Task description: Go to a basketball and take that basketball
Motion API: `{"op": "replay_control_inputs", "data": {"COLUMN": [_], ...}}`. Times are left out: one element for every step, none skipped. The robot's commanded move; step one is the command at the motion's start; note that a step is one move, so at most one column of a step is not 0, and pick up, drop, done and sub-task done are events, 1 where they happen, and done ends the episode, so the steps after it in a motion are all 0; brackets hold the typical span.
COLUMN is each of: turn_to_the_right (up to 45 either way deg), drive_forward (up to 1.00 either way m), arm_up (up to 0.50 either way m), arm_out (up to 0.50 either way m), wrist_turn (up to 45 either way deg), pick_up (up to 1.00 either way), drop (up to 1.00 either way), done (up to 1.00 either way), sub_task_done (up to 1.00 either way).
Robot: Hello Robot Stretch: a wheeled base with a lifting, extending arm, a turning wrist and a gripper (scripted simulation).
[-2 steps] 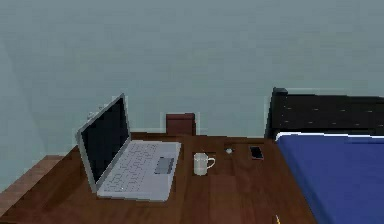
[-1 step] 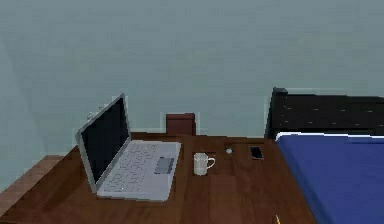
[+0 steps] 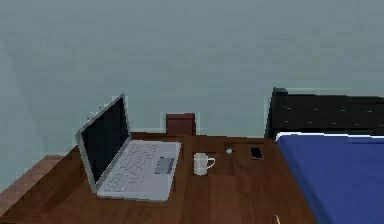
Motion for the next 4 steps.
{"op": "replay_control_inputs", "data": {"turn_to_the_right": [0.0,0.0,0.0,0.0], "drive_forward": [0.00,0.00,0.00,0.00], "arm_up": [0.00,-0.30,0.00,0.10], "arm_out": [0.00,0.00,0.00,0.00], "wrist_turn": [12.0,0.0,0.0,0.0], "pick_up": [0.00,0.00,1.00,0.00], "drop": [0.00,0.00,0.00,0.00], "done": [0.00,0.00,0.00,0.00], "sub_task_done": [0.00,0.00,0.00,0.00]}}
